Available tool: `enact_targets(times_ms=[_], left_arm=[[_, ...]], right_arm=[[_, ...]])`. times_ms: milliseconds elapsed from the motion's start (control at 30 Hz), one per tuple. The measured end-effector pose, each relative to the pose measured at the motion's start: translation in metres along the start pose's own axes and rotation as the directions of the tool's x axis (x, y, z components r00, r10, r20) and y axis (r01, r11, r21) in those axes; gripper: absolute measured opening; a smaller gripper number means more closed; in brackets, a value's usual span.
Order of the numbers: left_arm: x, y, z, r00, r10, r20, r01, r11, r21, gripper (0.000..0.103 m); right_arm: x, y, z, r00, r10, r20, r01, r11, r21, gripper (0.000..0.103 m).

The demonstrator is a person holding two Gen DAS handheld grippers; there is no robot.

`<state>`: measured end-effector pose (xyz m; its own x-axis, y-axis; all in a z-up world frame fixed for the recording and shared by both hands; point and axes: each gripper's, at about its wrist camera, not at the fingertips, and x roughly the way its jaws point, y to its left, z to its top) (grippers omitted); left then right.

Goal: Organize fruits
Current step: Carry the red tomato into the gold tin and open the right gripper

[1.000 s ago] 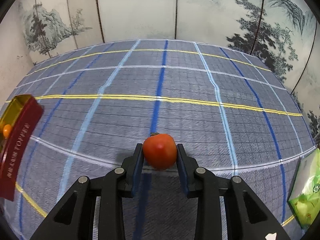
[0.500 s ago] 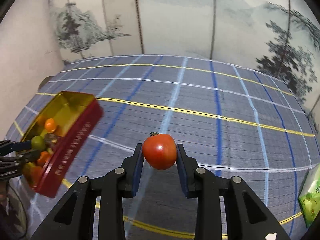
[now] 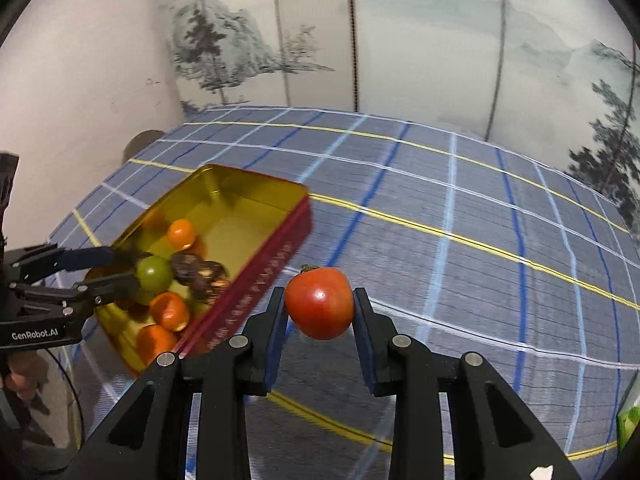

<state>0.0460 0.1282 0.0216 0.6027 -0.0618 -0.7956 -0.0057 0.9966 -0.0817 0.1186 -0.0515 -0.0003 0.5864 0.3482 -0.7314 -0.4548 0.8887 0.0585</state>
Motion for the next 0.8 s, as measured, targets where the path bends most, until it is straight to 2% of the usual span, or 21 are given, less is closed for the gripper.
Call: enact_targets(times_ms=[167, 533, 800], left_arm=[[-0.011, 0.009, -0.001, 1.000, 0.004, 0.010, -0.004, 1.000, -0.001, 0.066], [-0.023, 0.039, -0.010, 0.995, 0.102, 0.010, -0.101, 0.993, -0.063, 0.069], [-0.025, 0.055, -0.017, 0.989, 0.148, -0.007, -0.148, 0.984, -0.103, 0.069]], right_arm=[[0.001, 0.022, 0.000, 0.999, 0.042, -0.005, -0.042, 0.999, -0.031, 0.030], [0.010, 0.066, 0.003, 0.991, 0.133, -0.032, -0.135, 0.986, -0.093, 0.030], [0.028, 0.093, 0.000, 0.985, 0.156, -0.071, -0.164, 0.977, -0.136, 0.030]])
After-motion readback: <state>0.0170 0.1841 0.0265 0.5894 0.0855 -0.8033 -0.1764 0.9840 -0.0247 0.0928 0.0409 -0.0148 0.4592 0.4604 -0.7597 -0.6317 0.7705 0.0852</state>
